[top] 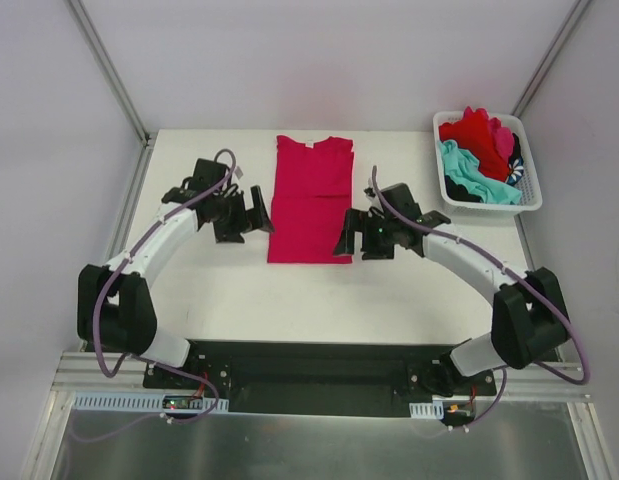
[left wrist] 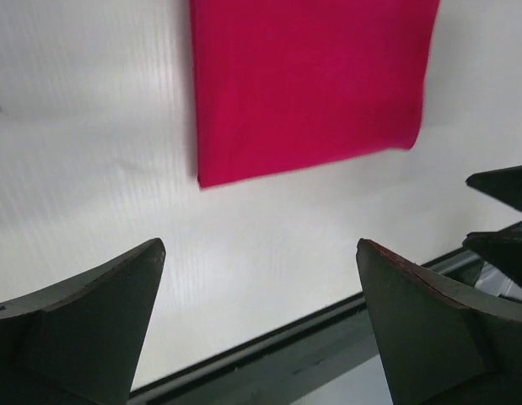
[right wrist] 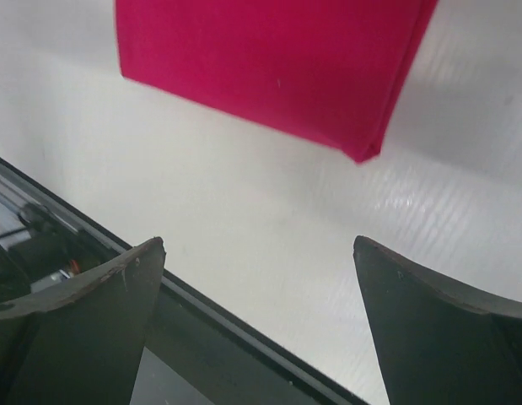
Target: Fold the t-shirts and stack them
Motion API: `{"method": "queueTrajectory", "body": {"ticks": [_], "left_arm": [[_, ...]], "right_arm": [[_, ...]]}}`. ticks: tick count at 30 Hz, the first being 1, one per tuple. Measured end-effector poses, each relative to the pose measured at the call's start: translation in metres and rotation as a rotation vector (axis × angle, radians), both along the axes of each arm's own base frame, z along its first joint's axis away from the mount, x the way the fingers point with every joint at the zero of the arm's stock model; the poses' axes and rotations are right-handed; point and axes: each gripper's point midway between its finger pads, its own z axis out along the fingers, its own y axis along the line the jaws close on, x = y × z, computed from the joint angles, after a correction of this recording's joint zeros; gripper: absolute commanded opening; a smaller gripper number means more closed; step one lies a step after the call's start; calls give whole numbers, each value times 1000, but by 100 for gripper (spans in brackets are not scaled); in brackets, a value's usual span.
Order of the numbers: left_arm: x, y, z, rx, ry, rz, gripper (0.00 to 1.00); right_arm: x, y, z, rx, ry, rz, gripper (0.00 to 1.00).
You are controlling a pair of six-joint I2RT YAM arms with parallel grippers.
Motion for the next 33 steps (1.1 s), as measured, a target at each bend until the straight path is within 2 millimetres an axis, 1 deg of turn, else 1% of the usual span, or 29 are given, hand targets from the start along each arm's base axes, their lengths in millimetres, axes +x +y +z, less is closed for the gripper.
{"method": "queueTrajectory", "body": {"ticks": [1, 4, 6, 8, 10, 14, 18, 20, 22, 26, 28, 31, 33], "left_arm": [[-15, 1, -9, -3, 24, 4, 83], [-50, 3, -36, -19, 99, 13, 73], [-59, 3, -49, -30, 130, 22, 70], [-63, 1, -61, -44, 154, 28, 62], [-60, -2, -67, -58, 161, 30, 61], [-45, -7, -78, -72, 144, 26, 62], [-32, -10, -91, -69, 156, 27, 62], [-28, -11, -98, -66, 164, 28, 62], [-26, -11, -103, -64, 170, 29, 62], [-25, -12, -114, -58, 195, 30, 59], [-24, -12, -118, -57, 201, 31, 58], [-22, -13, -118, -66, 204, 37, 56], [-21, -14, -119, -70, 208, 46, 51]], "right_arm": [[-14, -2, -8, -21, 12, 6, 99], [-37, -10, -26, -50, 43, -13, 95], [-44, -18, -40, -66, 66, -48, 90], [-45, -22, -53, -81, 91, -83, 88], [-44, -23, -62, -90, 105, -105, 86], [-29, -17, -73, -97, 107, -133, 83], [-9, -9, -76, -100, 90, -153, 79], [1, -6, -76, -94, 79, -162, 77], [6, -4, -79, -94, 80, -172, 75], [8, -6, -92, -105, 117, -189, 74], [12, -6, -91, -102, 111, -198, 73], [14, -6, -92, -97, 114, -207, 71], [15, -5, -92, -93, 113, -210, 68]]}}
